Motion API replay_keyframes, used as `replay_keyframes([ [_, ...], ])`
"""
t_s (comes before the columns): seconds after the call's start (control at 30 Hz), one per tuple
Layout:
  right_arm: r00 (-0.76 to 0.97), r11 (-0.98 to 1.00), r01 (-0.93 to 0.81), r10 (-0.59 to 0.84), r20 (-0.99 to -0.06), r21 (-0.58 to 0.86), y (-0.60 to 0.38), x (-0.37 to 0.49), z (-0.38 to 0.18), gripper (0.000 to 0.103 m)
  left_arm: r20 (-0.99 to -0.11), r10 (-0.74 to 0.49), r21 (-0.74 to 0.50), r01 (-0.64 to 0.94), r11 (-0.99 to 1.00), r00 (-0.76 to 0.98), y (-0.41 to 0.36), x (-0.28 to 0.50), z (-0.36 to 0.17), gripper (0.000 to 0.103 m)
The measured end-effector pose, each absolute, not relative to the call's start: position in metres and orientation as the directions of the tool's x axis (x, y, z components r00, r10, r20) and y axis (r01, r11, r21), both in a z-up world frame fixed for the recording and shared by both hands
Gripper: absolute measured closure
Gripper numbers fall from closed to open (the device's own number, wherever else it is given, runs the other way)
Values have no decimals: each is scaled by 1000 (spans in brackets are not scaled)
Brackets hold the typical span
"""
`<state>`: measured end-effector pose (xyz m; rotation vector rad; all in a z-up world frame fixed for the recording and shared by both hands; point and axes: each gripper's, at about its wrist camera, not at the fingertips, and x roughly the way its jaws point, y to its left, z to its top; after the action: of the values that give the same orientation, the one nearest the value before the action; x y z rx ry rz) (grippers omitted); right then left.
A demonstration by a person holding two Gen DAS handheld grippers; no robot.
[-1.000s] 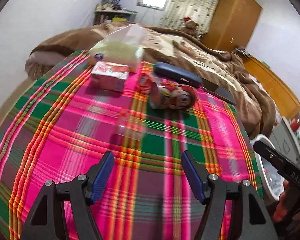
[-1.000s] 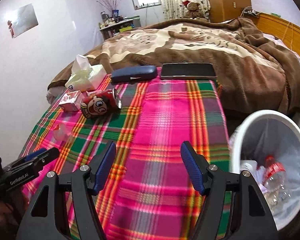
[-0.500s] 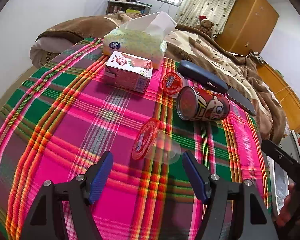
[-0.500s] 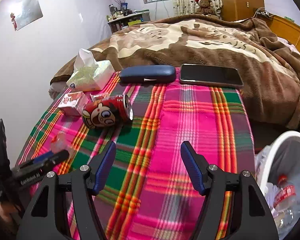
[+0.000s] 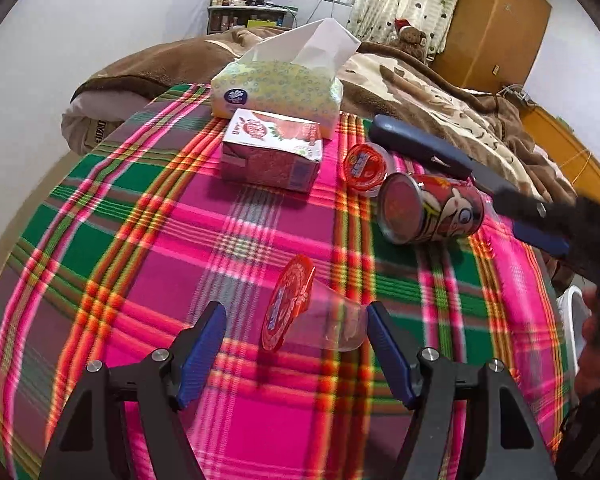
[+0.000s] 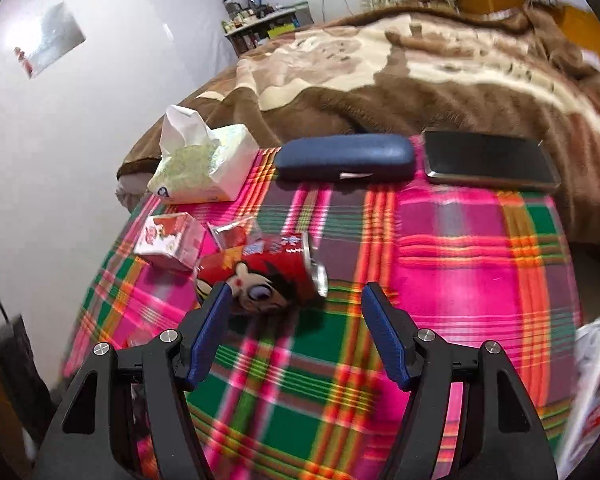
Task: Collect trash
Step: 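Grasp the red cartoon can with the right tool while the left tool grasps the clear red-lidded cup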
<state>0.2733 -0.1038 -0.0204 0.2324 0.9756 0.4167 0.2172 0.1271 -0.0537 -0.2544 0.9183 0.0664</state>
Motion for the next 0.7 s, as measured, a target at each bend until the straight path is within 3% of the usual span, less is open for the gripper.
replay_keyframes([
  [0.43,431,895,-97,431,-793,435,-73,302,-34,33,-784,-104,-256,-166,952,612,161,199,-51,32],
  [0.7,386,881,-140,470,-794,453,-58,300,-36,32,-776,-107,-277,-183,943,622,180,189,-51,32],
])
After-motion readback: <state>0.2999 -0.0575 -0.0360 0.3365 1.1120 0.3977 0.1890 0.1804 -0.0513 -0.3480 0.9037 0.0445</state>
